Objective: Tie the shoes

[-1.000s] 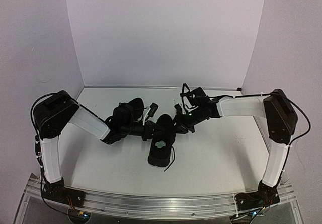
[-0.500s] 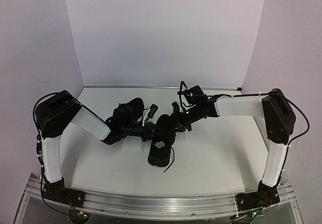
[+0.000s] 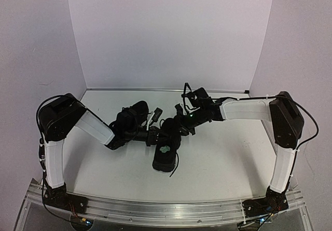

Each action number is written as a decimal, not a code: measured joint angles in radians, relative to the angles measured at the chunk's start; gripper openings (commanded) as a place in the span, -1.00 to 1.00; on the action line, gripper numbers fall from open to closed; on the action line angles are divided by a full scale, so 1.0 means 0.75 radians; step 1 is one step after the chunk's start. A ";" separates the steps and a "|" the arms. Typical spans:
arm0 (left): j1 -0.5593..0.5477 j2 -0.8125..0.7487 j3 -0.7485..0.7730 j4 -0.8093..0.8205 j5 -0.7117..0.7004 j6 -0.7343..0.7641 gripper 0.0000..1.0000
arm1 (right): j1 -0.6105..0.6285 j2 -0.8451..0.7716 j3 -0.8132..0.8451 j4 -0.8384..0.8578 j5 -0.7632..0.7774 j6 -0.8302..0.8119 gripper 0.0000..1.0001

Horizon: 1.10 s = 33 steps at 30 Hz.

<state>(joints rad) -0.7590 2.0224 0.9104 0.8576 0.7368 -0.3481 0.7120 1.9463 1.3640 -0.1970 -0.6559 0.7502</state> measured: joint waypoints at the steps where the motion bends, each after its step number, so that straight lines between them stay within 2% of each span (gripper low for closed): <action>1: 0.001 0.005 0.000 0.009 0.003 -0.006 -1.00 | 0.000 0.002 0.000 0.004 0.000 0.002 -0.52; 14: 0.011 0.028 -0.004 0.068 0.026 -0.051 -1.00 | 0.003 0.001 -0.019 0.040 0.002 0.046 -0.64; 21: 0.016 0.028 -0.004 0.069 0.026 -0.048 -1.00 | 0.003 -0.017 -0.051 0.057 0.020 0.083 -0.57; 33: 0.017 0.028 -0.010 0.081 0.026 -0.024 -1.00 | 0.005 -0.053 -0.094 0.058 0.044 0.131 -0.59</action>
<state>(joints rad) -0.7460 2.0434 0.9028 0.9182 0.7565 -0.3662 0.7156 1.9068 1.2934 -0.1535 -0.6231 0.8486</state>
